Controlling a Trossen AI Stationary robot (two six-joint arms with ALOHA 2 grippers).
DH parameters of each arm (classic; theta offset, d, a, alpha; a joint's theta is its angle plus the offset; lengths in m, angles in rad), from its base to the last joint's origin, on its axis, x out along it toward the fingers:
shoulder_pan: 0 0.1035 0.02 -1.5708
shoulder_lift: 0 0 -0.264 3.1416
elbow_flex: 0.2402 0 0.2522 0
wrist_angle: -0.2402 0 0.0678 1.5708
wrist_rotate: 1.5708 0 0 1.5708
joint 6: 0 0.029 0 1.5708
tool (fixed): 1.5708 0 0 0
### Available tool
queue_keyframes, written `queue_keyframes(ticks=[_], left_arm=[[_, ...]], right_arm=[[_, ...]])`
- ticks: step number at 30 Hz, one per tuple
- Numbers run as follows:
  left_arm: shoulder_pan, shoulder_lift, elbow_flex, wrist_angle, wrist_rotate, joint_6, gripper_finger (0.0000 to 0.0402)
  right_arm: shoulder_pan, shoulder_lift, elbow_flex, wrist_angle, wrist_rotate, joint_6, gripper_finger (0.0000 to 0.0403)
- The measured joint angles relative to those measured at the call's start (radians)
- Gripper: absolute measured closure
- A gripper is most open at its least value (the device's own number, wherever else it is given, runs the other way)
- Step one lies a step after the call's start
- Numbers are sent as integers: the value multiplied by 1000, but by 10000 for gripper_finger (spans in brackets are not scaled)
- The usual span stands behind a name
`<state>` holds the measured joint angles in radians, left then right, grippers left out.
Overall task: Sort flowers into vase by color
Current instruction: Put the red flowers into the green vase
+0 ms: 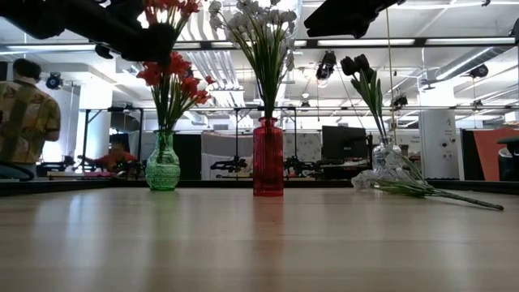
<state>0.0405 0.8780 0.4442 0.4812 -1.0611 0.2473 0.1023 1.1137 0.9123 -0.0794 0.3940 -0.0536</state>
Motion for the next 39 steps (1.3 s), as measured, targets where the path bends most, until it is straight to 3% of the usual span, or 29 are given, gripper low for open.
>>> queue_keyframes(ticks=[39], left_arm=[[83, 56, -11, -4, 51, -93, 401]], right_arm=[[-5, 0, -1, -21, -1, 1, 202]])
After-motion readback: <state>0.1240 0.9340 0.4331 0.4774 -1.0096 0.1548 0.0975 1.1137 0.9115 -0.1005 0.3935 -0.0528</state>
